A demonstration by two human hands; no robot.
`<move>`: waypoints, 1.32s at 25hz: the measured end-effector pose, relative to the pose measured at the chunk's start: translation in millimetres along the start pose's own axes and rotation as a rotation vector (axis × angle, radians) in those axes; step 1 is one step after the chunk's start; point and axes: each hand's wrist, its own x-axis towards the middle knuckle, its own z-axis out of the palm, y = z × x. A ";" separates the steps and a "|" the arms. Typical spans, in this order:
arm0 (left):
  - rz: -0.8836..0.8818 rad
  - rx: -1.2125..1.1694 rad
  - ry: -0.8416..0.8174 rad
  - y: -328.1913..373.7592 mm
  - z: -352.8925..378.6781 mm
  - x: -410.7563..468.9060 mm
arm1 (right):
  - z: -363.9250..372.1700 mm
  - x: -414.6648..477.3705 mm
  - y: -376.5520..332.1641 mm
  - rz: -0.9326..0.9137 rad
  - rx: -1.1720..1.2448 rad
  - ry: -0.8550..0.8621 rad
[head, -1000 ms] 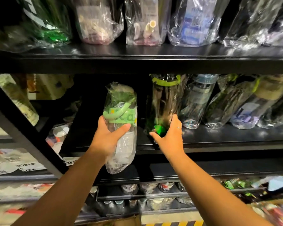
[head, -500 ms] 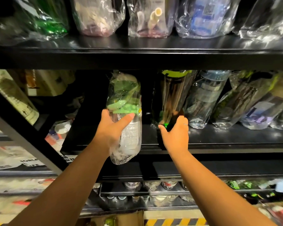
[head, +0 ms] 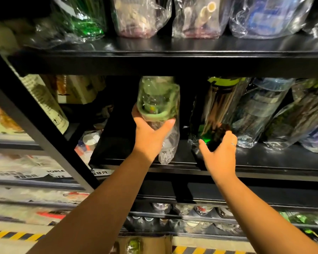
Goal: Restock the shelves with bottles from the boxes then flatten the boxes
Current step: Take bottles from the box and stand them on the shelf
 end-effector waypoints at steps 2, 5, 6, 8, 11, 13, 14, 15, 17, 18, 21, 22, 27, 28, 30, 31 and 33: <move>0.055 0.068 0.005 -16.4 5.6 -5.3 | 0.5 0.3 1.4 0.001 -0.001 -0.001; 0.078 0.084 0.016 -27.3 10.1 -9.5 | 1.5 0.9 3.5 -0.005 -0.002 -0.009; 0.078 0.084 0.005 -28.9 9.3 -8.7 | 1.3 1.0 3.8 -0.005 -0.002 -0.012; 0.066 0.083 -0.040 -31.8 5.0 -6.5 | 0.6 0.8 4.3 0.006 0.006 -0.022; 0.089 0.147 -0.109 -44.3 -9.2 -8.3 | 0.4 0.7 4.4 0.007 0.024 -0.026; 0.117 0.178 -0.182 -54.8 -20.8 -9.2 | 0.0 0.2 4.7 0.012 0.044 -0.029; 0.091 0.158 -0.226 -55.6 -24.5 -9.7 | -0.3 0.0 4.5 0.016 0.053 -0.033; 0.055 0.147 -0.260 -55.3 -26.3 -9.2 | 0.0 -0.1 4.4 0.021 0.057 -0.036; 0.022 0.176 -0.273 -54.5 -24.1 -4.5 | 0.4 0.3 4.7 0.029 0.058 -0.034; 0.022 0.223 -0.255 -54.6 -20.9 -2.4 | 0.5 0.3 4.4 0.032 0.056 -0.032; -0.027 0.418 -0.176 -56.1 -5.5 2.0 | 0.3 0.5 2.4 0.032 0.055 -0.029; -0.058 0.476 -0.146 -56.1 0.5 3.6 | 0.0 0.7 2.1 0.030 0.054 -0.029; -0.037 0.563 -0.081 -55.4 20.2 12.2 | -0.6 0.7 1.5 0.027 0.028 -0.033; -0.037 0.585 -0.067 -56.0 21.5 13.4 | -0.6 0.5 0.5 0.023 0.020 -0.031; -0.034 0.616 -0.045 -56.8 23.9 12.8 | -0.2 0.4 0.2 0.019 0.002 -0.027; -0.024 0.630 -0.037 -56.6 24.9 12.1 | 0.0 1.0 0.7 0.017 -0.004 -0.023; -0.021 0.637 -0.039 -56.8 25.6 11.6 | 0.4 1.8 2.1 0.018 -0.010 -0.018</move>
